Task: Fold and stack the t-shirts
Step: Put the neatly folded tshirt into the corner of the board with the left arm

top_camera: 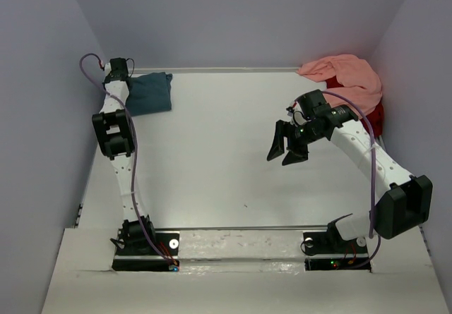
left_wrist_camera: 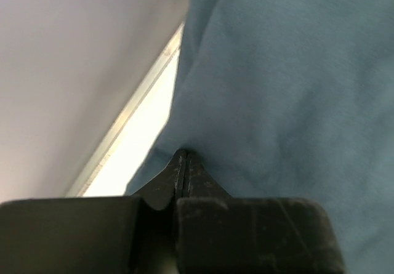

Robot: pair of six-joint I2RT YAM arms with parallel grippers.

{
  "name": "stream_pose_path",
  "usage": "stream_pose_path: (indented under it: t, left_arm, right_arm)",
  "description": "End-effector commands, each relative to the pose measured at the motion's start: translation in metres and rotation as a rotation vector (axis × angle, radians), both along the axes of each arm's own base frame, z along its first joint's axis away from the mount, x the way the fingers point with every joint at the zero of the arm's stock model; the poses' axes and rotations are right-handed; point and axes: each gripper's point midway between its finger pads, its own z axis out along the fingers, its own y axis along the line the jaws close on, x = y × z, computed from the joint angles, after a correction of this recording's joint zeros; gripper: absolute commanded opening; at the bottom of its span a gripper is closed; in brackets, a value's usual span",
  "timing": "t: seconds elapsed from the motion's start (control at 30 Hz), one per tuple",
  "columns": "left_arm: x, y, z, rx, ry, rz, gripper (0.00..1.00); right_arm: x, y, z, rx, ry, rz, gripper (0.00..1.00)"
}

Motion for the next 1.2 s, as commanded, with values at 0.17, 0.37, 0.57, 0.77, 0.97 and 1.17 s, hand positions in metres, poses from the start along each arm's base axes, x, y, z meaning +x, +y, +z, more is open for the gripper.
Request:
stream_pose_path:
  t: [0.17,0.37,0.57,0.77,0.97,1.17]
  left_arm:
    - [0.02,-0.071,0.176,-0.063,-0.33,-0.164,0.0]
    - [-0.019,-0.141,0.202,-0.081,-0.261,-0.271,0.14]
    - [-0.08,-0.18,0.155,-0.215,-0.04,-0.242,0.69]
    - [-0.144,-0.226,0.136,-0.255,0.037,-0.327,0.99]
    - [-0.198,-0.246,0.146,-0.323,0.001,-0.378,0.99]
    - [-0.242,-0.26,0.175,-0.404,-0.087,-0.407,0.99]
  right_arm:
    - [0.015,0.014,0.015,0.063,-0.087,0.037,0.69]
    - [0.032,0.01,0.009,0.016,-0.163,0.056,0.7]
    - [0.037,0.01,0.012,0.023,-0.23,0.06,0.71]
    - [0.038,0.001,0.007,-0.007,-0.3,0.042,0.86]
    - [0.041,0.0,0.012,-0.001,-0.351,0.034,0.88]
    - [0.039,-0.002,0.021,0.008,-0.392,0.032,0.88]
